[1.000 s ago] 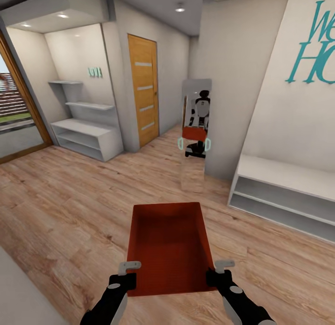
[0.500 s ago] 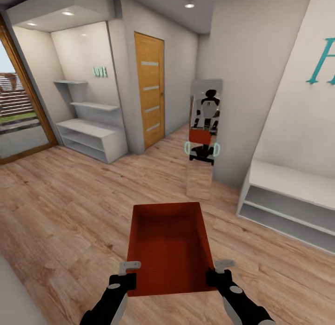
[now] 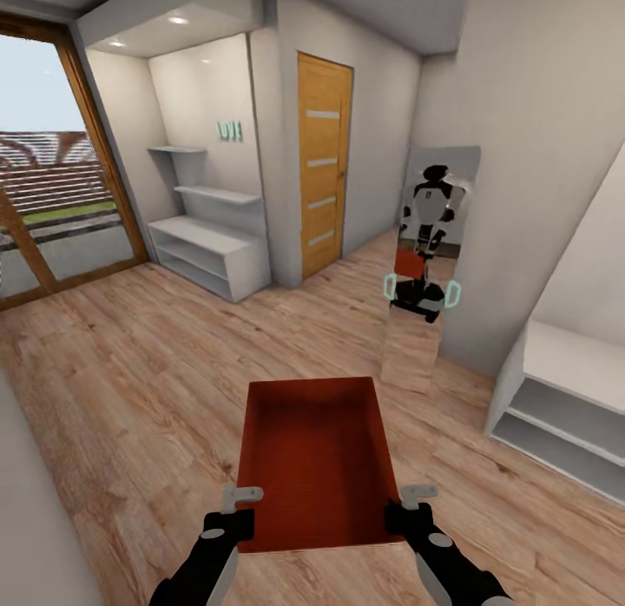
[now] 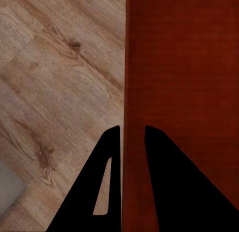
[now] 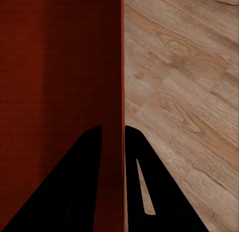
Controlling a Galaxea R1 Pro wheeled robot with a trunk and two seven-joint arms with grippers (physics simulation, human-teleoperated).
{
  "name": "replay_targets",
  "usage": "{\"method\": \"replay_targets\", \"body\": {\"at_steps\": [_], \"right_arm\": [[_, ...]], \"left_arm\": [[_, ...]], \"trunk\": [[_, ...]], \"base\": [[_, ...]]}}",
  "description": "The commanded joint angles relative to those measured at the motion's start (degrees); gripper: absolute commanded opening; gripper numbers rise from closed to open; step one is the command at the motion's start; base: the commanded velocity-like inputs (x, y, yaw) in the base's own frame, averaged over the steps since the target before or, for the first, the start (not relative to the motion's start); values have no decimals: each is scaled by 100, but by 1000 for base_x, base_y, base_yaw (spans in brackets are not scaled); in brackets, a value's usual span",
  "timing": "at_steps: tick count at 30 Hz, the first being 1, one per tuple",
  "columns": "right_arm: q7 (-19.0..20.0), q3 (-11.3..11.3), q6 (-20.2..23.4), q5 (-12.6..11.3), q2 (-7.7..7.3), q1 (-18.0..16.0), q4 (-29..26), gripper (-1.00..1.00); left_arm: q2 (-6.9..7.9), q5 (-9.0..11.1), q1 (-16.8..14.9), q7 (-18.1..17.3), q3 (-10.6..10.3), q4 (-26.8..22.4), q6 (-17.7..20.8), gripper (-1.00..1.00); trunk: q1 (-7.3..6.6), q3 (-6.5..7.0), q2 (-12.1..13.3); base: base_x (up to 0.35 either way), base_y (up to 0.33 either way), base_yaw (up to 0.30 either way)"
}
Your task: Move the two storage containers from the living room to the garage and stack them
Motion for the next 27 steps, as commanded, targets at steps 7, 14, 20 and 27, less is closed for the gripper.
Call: {"method": "replay_targets", "body": {"at_steps": [7,14,20,27], "right_arm": [[-2,72,-23,-71,-39,-8,9,-100],[-2,70,-23,-71,-39,-8,9,-100],[-2,70,-23,-71,-39,-8,9,-100],[-2,70,-23,-66,-39,-8,9,-100]], "left_arm": [[-7,-105,-2,18,5,-16,41,-100],[-7,-105,-3,20,5,-16,41,-100],[-7,-105,-3,23,5,-17,41,-100],[-7,-101,-1,26,-1,-76,41,-100]], "trunk": [[7,-14,-12],[7,-14,-12],[7,-14,-12],[7,-14,-12]], "base": [[330,0,22],[330,0,1],[330,0,0],[330,0,0]]}}
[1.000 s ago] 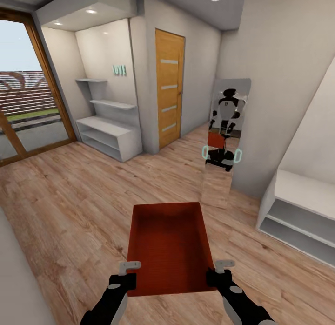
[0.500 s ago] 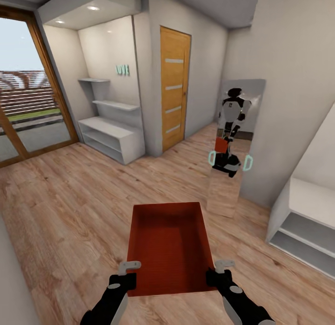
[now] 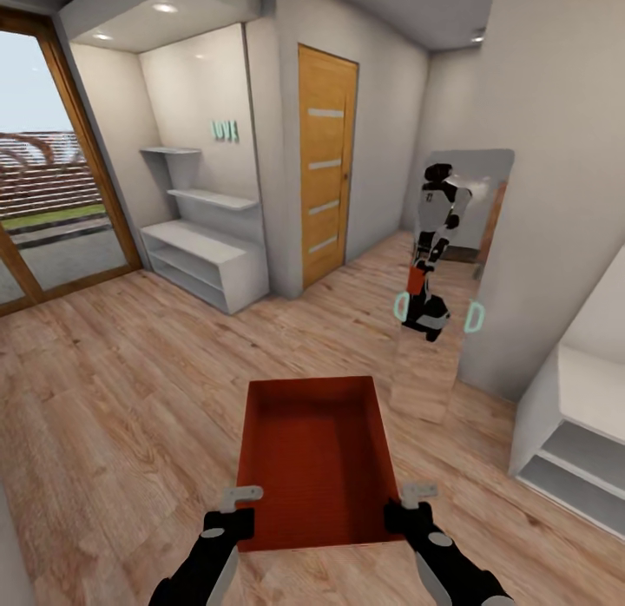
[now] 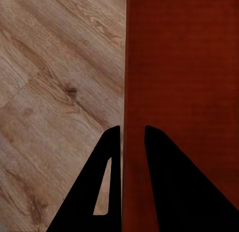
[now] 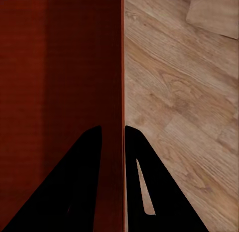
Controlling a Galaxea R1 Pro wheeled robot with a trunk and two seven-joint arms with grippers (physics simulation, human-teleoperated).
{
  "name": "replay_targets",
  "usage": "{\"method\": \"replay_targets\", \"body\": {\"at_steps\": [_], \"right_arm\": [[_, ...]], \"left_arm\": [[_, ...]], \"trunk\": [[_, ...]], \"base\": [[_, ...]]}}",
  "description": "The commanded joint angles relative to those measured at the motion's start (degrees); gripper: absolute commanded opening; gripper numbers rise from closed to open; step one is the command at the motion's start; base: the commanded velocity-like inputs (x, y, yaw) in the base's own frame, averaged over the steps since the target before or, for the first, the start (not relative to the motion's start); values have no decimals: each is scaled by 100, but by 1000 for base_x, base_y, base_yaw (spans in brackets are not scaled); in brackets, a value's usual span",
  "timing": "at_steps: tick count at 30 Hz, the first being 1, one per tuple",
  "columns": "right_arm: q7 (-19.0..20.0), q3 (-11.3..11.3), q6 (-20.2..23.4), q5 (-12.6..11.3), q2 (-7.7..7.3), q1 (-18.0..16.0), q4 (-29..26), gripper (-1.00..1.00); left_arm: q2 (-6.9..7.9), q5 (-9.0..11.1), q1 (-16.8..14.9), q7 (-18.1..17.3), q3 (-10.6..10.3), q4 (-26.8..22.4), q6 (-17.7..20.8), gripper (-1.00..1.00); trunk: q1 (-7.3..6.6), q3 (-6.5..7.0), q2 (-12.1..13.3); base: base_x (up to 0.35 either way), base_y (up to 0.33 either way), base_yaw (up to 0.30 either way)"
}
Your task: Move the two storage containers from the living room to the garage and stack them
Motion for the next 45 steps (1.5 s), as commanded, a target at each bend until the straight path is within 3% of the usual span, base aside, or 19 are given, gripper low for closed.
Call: {"method": "replay_targets", "body": {"at_steps": [1,17,24,34,45], "right_arm": [[-5,87,-22,-88,-42,-5,27,-100],[-5,87,-22,-88,-42,-5,27,-100],[-5,87,-22,-91,-42,-5,27,-100],[-5,87,-22,-88,-42,-5,27,-100],[-5,87,-22,-89,-42,-5,27,-100]], "left_arm": [[-7,-118,-6,13,10,-47,40,-100],[-7,-123,-9,14,23,-63,31,-100],[-7,-121,-7,-2,26,-63,31,-100],[-7,-123,-8,-3,25,-63,40,-100],[-7,-123,-10,5,24,-62,49,-100]], "trunk": [[7,-12,-12],[7,-12,-12],[7,-12,-12],[7,-12,-12],[7,-12,-12]], "base": [[330,0,0],[328,0,0],[70,6,0],[57,251,0],[288,100,0]]}}
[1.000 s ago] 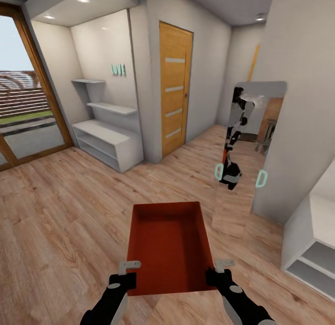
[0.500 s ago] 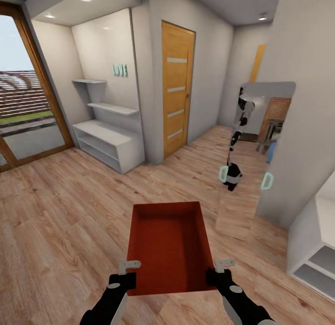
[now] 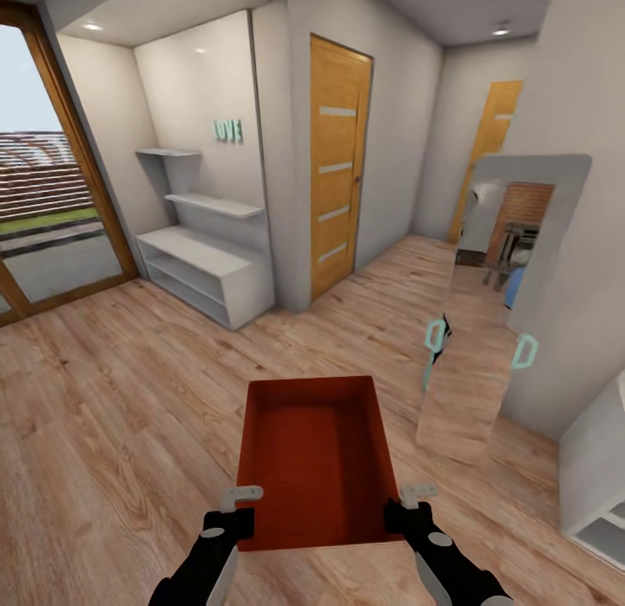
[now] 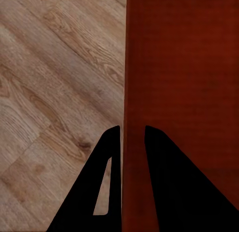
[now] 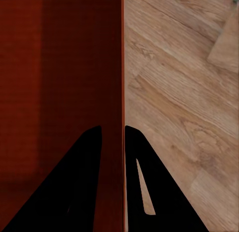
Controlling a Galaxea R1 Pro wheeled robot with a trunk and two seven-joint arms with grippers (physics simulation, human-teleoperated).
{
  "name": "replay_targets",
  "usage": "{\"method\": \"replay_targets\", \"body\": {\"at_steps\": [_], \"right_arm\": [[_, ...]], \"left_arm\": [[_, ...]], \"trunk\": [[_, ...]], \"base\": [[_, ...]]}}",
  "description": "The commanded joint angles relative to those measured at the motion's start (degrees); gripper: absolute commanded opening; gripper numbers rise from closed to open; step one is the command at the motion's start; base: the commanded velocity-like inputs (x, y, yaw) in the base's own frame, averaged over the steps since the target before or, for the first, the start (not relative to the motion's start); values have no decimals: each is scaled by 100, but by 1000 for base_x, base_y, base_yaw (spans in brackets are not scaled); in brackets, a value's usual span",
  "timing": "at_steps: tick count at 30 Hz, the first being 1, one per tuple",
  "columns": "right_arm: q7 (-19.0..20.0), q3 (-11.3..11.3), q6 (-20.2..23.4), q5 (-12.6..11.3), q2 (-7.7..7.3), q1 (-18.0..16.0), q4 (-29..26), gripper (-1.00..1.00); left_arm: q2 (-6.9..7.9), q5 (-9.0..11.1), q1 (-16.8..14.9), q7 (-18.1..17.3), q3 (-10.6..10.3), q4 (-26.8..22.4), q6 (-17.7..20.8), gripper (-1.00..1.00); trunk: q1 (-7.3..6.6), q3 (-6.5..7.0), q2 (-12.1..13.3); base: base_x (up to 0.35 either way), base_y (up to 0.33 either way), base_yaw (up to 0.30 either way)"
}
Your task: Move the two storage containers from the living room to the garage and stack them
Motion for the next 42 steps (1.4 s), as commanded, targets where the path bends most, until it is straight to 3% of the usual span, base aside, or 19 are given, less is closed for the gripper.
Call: {"method": "replay_targets", "body": {"at_steps": [1,17,42], "right_arm": [[-3,89,-23,-86,-46,-5,25,-100],[-3,89,-23,-83,-46,-5,25,-100],[-3,89,-23,-85,-46,-5,25,-100]], "left_arm": [[-7,-109,-4,12,12,-65,40,-100],[-7,-109,-1,13,12,-66,40,-100],[-7,-109,-4,12,7,-66,40,-100]], "trunk": [[6,-12,-11],[6,-12,-11],[6,-12,-11]], "base": [[324,4,0],[325,48,0],[311,144,0]]}}
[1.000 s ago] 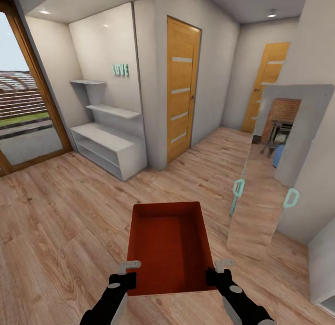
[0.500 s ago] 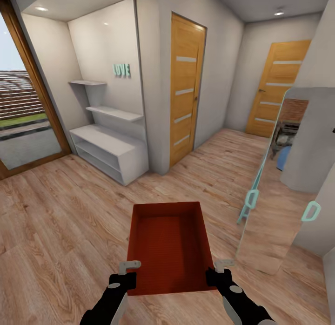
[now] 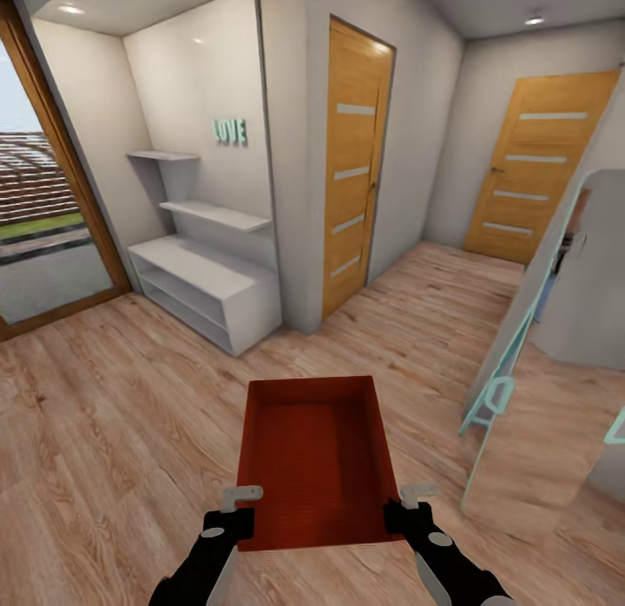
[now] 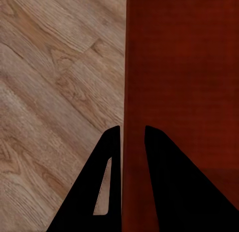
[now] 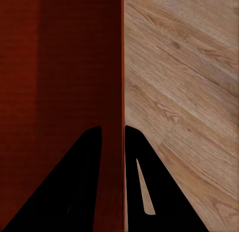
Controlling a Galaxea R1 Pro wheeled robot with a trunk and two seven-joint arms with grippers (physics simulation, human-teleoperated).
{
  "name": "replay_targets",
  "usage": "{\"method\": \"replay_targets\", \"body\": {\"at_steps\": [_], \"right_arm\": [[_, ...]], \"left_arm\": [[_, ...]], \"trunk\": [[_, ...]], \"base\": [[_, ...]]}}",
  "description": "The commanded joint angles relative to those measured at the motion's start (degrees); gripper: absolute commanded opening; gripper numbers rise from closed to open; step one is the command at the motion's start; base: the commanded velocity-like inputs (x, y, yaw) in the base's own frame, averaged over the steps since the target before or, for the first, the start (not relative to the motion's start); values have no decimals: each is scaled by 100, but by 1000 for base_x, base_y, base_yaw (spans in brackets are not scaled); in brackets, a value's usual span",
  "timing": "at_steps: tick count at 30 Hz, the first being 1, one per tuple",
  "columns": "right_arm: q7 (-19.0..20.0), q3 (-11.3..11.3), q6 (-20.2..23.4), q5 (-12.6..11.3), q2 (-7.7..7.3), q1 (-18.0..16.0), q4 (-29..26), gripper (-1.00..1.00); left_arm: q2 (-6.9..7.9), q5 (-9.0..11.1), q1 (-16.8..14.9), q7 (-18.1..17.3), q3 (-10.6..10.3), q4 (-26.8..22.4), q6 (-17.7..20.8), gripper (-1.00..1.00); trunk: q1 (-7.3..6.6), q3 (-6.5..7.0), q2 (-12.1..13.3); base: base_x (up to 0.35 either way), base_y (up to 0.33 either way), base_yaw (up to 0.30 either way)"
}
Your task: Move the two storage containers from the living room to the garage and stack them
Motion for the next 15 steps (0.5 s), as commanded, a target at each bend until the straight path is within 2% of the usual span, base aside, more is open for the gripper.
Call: {"method": "replay_targets", "body": {"at_steps": [1,5,15], "right_arm": [[-4,90,-22,-87,-45,-5,26,-100],[-4,90,-22,-87,-45,-5,26,-100],[-4,90,-22,-88,-45,-5,26,-100]], "left_arm": [[-6,-108,-7,11,10,-61,39,-100],[-6,-108,-8,10,9,-62,39,-100],[-6,-108,-3,12,9,-62,39,-100]], "trunk": [[6,-12,-12],[6,-12,-12],[6,-12,-12]], "base": [[310,129,-30],[310,134,-150],[310,155,-253]]}}
